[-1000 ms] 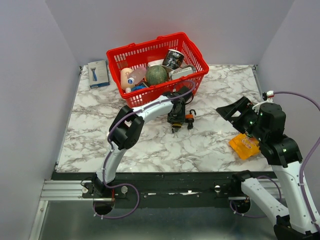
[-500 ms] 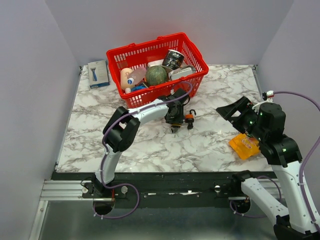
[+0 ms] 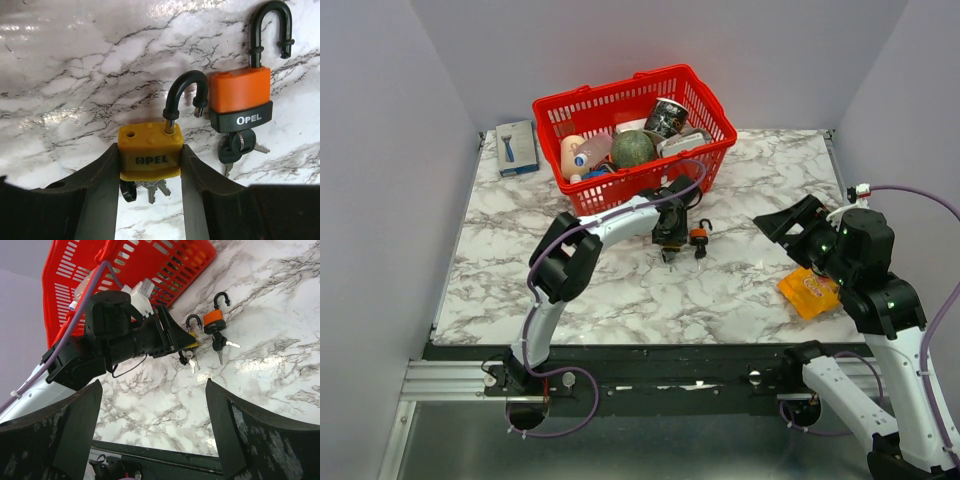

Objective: Unlock with the key

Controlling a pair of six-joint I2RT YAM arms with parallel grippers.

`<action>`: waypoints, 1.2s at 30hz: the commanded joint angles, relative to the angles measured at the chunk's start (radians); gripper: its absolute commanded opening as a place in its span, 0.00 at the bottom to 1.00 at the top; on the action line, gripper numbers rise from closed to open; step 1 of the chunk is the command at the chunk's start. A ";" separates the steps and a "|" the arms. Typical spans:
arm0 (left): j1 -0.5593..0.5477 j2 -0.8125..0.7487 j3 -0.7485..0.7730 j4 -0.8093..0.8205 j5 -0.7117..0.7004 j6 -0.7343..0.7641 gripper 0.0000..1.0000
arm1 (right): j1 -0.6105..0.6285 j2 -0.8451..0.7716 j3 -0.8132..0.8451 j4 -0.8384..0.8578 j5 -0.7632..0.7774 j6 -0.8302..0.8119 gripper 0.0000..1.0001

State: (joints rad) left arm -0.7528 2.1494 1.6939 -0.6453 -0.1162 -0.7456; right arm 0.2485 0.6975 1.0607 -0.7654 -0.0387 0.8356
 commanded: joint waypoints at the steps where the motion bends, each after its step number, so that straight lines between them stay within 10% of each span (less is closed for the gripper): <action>1: 0.175 0.007 0.093 0.122 -0.191 -0.098 0.00 | -0.003 -0.004 -0.007 -0.009 0.028 -0.018 0.92; 8: 0.188 0.052 0.167 0.076 -0.189 -0.078 0.11 | -0.005 -0.001 -0.010 -0.009 0.025 -0.018 0.92; 18: 0.185 0.003 0.072 0.127 -0.168 -0.078 0.74 | -0.005 0.002 -0.010 -0.008 0.028 -0.016 0.92; 36: 0.106 -0.207 -0.175 0.321 -0.134 0.049 0.85 | -0.005 -0.010 -0.028 0.000 0.022 -0.015 0.93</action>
State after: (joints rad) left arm -0.7490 2.0804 1.5517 -0.5335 -0.1440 -0.6567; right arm 0.2485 0.6956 1.0470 -0.7650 -0.0380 0.8356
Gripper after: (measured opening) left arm 0.840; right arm 0.925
